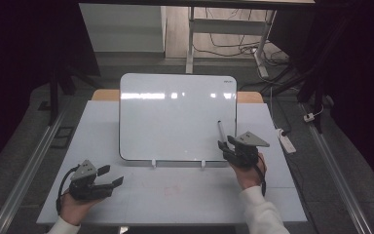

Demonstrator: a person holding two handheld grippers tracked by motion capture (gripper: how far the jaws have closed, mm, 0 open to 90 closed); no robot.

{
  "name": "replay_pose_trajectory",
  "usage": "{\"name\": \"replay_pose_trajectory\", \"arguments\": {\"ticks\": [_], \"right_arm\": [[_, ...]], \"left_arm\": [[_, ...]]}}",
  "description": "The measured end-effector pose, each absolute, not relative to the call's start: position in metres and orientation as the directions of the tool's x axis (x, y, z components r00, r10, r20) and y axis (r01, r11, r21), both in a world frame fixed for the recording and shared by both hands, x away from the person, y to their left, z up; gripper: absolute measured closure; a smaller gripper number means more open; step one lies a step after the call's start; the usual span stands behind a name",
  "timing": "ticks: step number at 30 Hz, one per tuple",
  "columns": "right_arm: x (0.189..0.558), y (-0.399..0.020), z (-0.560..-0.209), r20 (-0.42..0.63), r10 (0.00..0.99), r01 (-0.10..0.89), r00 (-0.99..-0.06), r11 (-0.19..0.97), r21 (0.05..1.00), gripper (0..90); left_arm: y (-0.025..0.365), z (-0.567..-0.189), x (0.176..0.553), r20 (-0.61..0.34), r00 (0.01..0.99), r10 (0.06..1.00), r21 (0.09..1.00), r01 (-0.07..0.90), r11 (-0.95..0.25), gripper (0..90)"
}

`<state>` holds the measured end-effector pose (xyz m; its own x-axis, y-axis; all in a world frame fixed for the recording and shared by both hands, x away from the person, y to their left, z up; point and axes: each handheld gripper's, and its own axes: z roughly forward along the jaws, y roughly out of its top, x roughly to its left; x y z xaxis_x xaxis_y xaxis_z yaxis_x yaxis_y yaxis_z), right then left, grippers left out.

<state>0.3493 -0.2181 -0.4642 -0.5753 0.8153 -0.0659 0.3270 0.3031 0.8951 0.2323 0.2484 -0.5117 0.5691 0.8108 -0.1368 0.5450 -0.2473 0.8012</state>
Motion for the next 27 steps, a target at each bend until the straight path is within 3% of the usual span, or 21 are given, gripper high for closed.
{"name": "replay_pose_trajectory", "arguments": {"ticks": [10,20,27], "right_arm": [[0.315,-0.259,-0.472,-0.054,0.728,0.288,-0.683,0.337,0.897,49.9],[0.295,-0.3,-0.497,-0.073,0.722,0.287,-0.688,0.364,0.886,47.0],[0.295,-0.303,-0.502,-0.08,0.714,0.275,-0.695,0.368,0.888,46.2]], "left_arm": [[0.248,-0.514,0.234,-0.151,0.587,0.795,0.803,0.542,-0.248,28.9],[0.246,-0.517,0.234,-0.155,0.604,0.782,0.801,0.54,-0.258,27.4],[0.242,-0.518,0.234,-0.135,0.618,0.774,0.804,0.525,-0.279,25.9]]}}
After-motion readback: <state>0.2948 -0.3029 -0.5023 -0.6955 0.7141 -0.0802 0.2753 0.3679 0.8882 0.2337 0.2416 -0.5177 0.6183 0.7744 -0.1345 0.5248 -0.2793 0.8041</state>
